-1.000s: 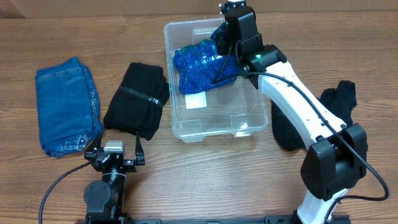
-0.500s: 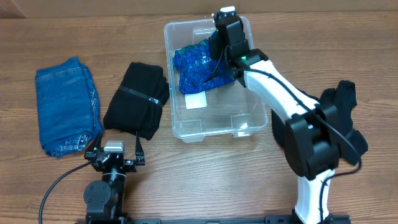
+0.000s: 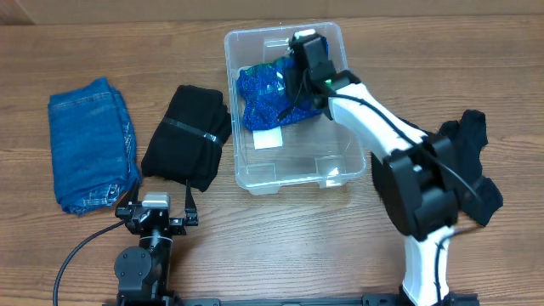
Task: Pack container
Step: 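Open the right gripper to release the bundle and withdraw, then lower the right gripper onto the black taped clothes and grasp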
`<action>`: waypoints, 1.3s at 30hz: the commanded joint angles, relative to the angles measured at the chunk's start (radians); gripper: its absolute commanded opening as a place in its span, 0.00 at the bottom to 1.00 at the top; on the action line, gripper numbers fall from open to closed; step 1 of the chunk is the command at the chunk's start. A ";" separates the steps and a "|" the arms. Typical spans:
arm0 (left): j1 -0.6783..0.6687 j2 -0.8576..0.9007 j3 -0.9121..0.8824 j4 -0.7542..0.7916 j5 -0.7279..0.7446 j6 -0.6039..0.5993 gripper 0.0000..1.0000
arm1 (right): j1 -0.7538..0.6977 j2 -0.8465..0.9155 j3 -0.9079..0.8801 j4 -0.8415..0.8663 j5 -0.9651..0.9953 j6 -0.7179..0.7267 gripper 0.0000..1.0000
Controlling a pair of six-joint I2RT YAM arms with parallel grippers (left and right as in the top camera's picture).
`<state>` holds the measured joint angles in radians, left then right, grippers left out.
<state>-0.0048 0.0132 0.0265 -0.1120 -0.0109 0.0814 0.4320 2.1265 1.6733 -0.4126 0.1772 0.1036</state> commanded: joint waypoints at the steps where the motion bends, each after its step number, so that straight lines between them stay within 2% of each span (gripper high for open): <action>1: 0.006 -0.009 -0.005 0.001 0.008 0.009 1.00 | -0.002 -0.229 0.029 -0.082 0.059 0.001 0.22; 4: 0.006 -0.009 -0.005 0.001 0.008 0.009 1.00 | -0.002 -0.368 0.029 -0.346 0.058 0.056 0.15; 8: 0.006 -0.009 -0.005 0.001 0.008 0.009 1.00 | -0.002 -0.439 0.029 -0.671 0.020 0.135 0.04; 9: 0.006 -0.009 -0.005 0.001 0.008 0.009 1.00 | -0.002 -0.439 0.029 -0.727 0.025 0.139 0.04; 12: 0.006 -0.009 -0.005 0.001 0.008 0.009 1.00 | -0.033 -0.431 0.013 -0.866 0.119 0.298 0.04; 14: 0.006 -0.009 -0.005 0.001 0.008 0.009 1.00 | -0.081 -0.431 -0.005 -0.884 0.110 0.346 0.04; 22: 0.006 -0.008 -0.005 0.001 0.008 0.009 1.00 | -0.232 -0.430 -0.092 -0.881 -0.037 0.346 0.04; 31: 0.006 -0.008 -0.005 0.001 0.008 0.009 1.00 | -0.230 -0.430 -0.255 -0.877 -0.072 0.341 0.04; 36: 0.006 -0.008 -0.005 0.001 0.008 0.009 1.00 | -0.230 -0.430 -0.269 -0.877 -0.226 0.227 0.04; 39: 0.006 -0.008 -0.005 0.001 0.008 0.009 1.00 | -0.230 -0.430 -0.269 -0.885 -0.243 0.202 0.04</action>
<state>-0.0048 0.0132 0.0261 -0.1120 -0.0109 0.0814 0.2020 1.6955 1.4071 -1.2949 -0.0097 0.3603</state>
